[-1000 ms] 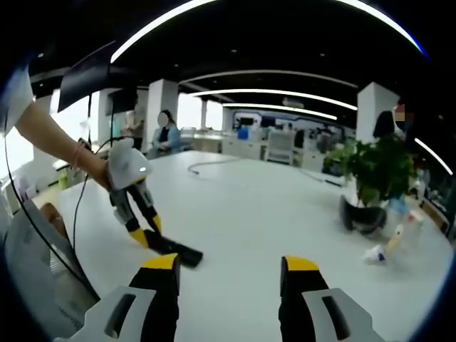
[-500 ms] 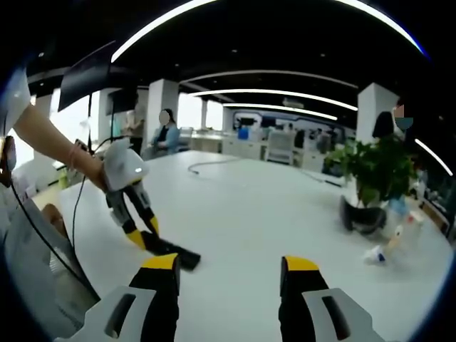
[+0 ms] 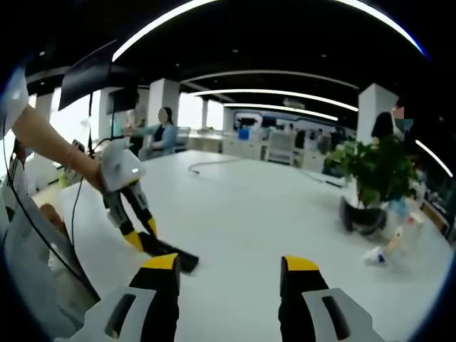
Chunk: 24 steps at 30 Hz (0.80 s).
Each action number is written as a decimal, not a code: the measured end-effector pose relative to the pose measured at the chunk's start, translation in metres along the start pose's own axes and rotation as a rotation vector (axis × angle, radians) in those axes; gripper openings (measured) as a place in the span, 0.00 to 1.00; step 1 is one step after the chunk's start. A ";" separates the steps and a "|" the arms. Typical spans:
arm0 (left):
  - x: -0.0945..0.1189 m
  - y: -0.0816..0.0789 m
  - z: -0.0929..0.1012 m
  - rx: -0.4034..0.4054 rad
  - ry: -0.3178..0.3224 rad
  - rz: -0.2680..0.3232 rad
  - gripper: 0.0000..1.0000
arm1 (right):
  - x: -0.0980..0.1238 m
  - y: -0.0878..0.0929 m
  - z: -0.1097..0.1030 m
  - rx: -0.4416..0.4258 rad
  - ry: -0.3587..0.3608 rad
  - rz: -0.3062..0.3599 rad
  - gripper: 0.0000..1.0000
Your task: Press the specified remote control buttons in sequence, fully releasing each button before pressing the next.
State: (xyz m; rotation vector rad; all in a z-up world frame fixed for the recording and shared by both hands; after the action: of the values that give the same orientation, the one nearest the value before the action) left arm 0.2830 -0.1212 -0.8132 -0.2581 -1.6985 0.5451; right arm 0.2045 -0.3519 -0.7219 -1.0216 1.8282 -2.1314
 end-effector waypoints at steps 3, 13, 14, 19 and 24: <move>0.000 0.000 0.002 0.003 -0.001 0.003 0.24 | 0.000 0.000 0.000 0.003 0.001 -0.002 0.54; 0.001 0.001 0.005 0.009 -0.003 0.009 0.24 | 0.000 0.000 0.000 0.004 -0.001 -0.002 0.54; 0.001 0.001 0.005 0.011 -0.004 0.011 0.24 | 0.000 0.000 0.000 0.004 -0.001 -0.002 0.54; 0.001 0.001 0.006 0.012 -0.002 0.014 0.24 | 0.000 0.000 -0.001 0.008 -0.002 -0.003 0.54; 0.001 0.001 0.007 0.014 -0.003 0.018 0.24 | 0.000 0.000 0.000 0.005 -0.002 -0.001 0.54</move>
State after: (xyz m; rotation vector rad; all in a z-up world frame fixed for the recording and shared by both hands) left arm 0.2756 -0.1211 -0.8137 -0.2622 -1.6959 0.5708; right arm 0.2043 -0.3519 -0.7217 -1.0237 1.8213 -2.1335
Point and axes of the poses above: the point that each gripper's makers call its tool centre point, and the gripper's own axes: x roughly backward along the fingers, z roughly to its right, y roughly out of its underside, the point moved 6 cm from there along x, roughly backward along the fingers, and after that the axes turned 8 degrees about -y, right-handed, at the moved point
